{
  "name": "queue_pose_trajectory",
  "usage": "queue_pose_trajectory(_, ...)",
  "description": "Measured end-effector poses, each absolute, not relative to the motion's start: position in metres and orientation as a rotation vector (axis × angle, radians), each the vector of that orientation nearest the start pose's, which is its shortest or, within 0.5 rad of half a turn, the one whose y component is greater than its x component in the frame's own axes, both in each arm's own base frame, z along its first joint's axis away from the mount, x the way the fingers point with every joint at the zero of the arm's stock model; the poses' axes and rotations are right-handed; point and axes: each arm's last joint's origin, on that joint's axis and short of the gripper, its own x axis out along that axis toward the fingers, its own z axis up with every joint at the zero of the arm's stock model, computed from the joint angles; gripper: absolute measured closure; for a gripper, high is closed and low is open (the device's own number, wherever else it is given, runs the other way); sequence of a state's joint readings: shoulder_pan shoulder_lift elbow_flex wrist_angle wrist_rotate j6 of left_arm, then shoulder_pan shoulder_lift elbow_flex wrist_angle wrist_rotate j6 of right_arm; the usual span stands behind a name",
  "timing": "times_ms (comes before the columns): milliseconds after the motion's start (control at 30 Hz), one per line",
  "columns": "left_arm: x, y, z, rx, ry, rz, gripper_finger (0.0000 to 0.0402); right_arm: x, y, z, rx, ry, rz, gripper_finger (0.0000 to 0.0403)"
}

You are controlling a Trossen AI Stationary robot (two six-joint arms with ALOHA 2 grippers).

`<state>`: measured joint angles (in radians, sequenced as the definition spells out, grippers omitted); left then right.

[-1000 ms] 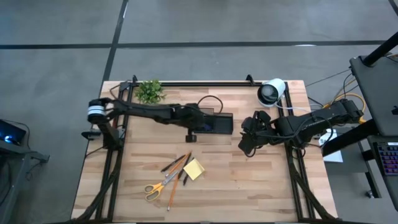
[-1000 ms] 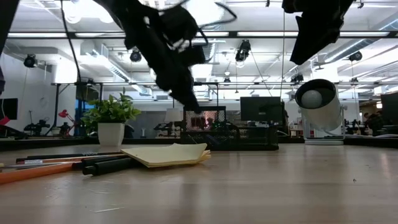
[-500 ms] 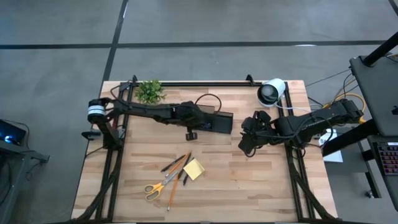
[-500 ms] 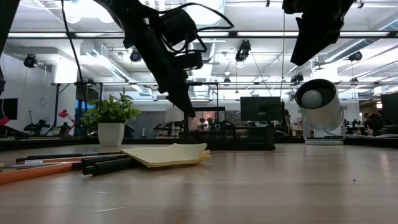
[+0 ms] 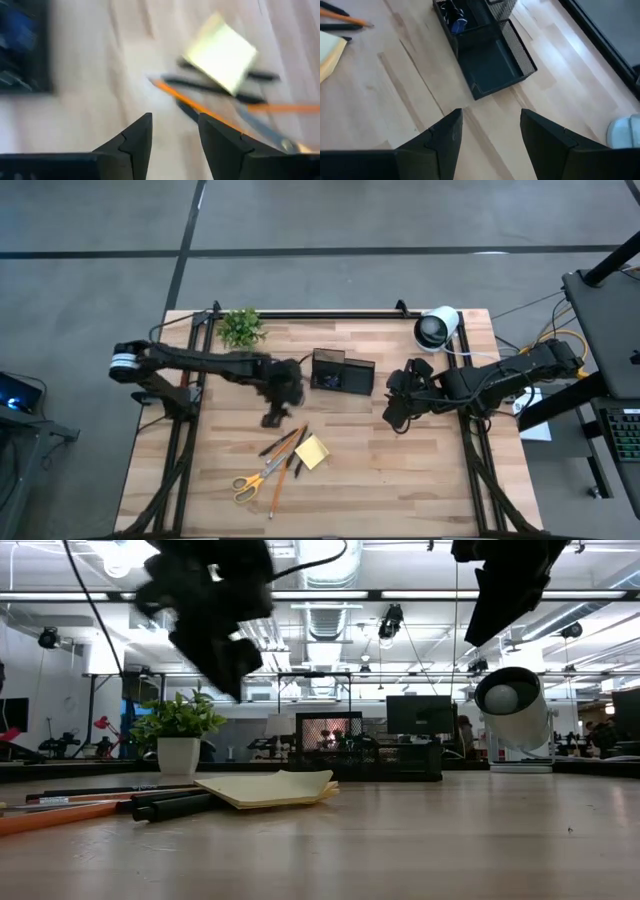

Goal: Pick and place office supplies into organizer
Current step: Put the yellow sticky notes into the black desk organizer

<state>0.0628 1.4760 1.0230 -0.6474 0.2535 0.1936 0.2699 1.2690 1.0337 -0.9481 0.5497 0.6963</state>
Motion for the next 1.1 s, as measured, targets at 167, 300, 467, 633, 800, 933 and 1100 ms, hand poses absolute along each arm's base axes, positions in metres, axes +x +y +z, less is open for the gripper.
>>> queue_pose_trajectory(167,0.258,-0.014,0.203,-0.137,1.164,-0.200,0.0256,0.231,0.046,0.268,0.160,0.900,-0.587,0.0216)
queue_pose_trajectory(300,0.243,-0.038,0.201,-0.194,1.194,-0.085,0.0256,0.234,0.047,0.265,0.153,0.910,-0.591,0.0216)
queue_pose_trajectory(467,0.232,-0.065,0.205,-0.260,1.183,-0.014,0.0256,0.239,0.047,0.258,0.134,0.935,-0.596,0.0216)
queue_pose_trajectory(633,0.228,-0.085,0.202,-0.366,1.199,0.030,0.0256,0.256,0.048,0.249,0.145,0.956,-0.489,0.0216)
queue_pose_trajectory(800,0.227,-0.105,0.188,-0.438,1.235,0.099,0.0256,0.278,0.040,0.241,0.146,0.909,-0.436,0.0216)
queue_pose_trajectory(933,0.226,-0.117,0.175,-0.468,1.252,0.196,0.0256,0.289,0.033,0.233,0.150,0.926,-0.389,0.0216)
queue_pose_trajectory(1100,0.227,-0.124,0.167,-0.524,1.262,0.267,0.0256,0.310,0.031,0.216,0.294,0.952,-0.165,0.0216)
